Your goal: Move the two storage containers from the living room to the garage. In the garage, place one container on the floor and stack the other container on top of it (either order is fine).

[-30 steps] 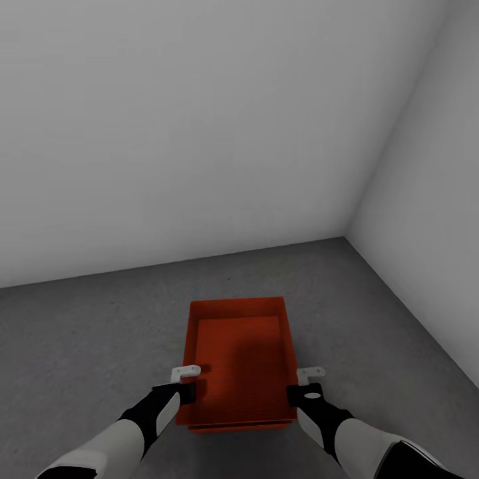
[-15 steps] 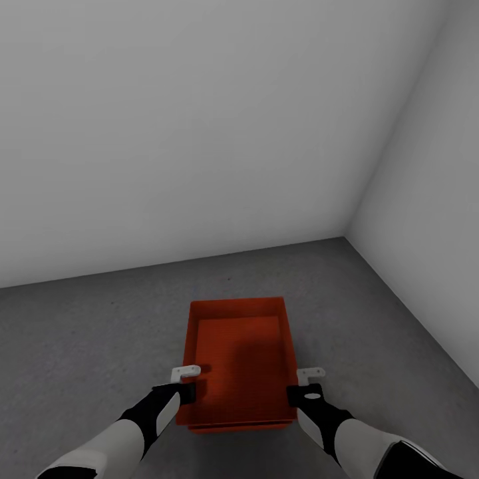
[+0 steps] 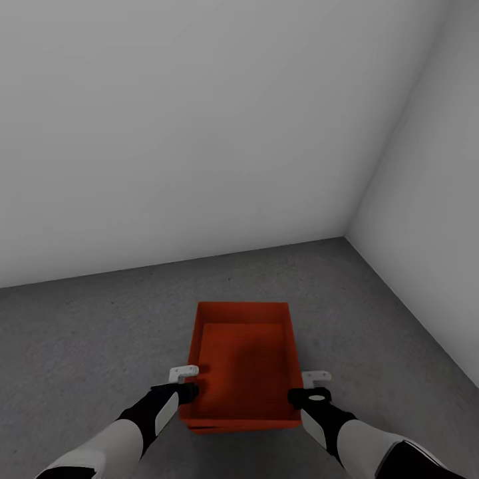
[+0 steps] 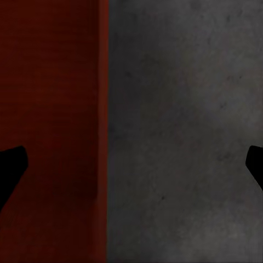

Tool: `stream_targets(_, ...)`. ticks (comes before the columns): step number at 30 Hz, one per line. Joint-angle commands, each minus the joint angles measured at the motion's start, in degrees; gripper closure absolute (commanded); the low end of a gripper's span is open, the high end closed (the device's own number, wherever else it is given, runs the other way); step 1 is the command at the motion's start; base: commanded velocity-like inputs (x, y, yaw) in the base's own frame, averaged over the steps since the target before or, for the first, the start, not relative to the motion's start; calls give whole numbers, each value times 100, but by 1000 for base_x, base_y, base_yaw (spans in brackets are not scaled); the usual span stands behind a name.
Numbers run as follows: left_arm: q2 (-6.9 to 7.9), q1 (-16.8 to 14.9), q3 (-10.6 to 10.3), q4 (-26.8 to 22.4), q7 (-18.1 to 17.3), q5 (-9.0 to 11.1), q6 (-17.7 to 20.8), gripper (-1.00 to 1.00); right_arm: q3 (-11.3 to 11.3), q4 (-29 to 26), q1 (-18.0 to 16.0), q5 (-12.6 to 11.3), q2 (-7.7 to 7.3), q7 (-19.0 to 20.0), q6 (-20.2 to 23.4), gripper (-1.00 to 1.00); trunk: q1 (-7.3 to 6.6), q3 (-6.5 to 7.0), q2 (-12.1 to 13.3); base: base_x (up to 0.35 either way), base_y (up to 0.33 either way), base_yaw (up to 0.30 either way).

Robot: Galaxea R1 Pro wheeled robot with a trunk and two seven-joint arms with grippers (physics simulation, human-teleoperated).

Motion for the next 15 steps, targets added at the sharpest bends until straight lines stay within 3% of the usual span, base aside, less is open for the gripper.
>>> stream_targets(1, -1, 0, -5, -13, 29, 59, 32, -100, 49, -5, -2, -49, 0, -25, 8, -100, -1, -4, -2, 0, 0, 0)
stream_targets(15, -1, 0, -4, -17, 22, 59, 34, -100, 48, -5, -2, -43, 0, -25, 9, -100, -1, -4, -2, 0, 0, 0)
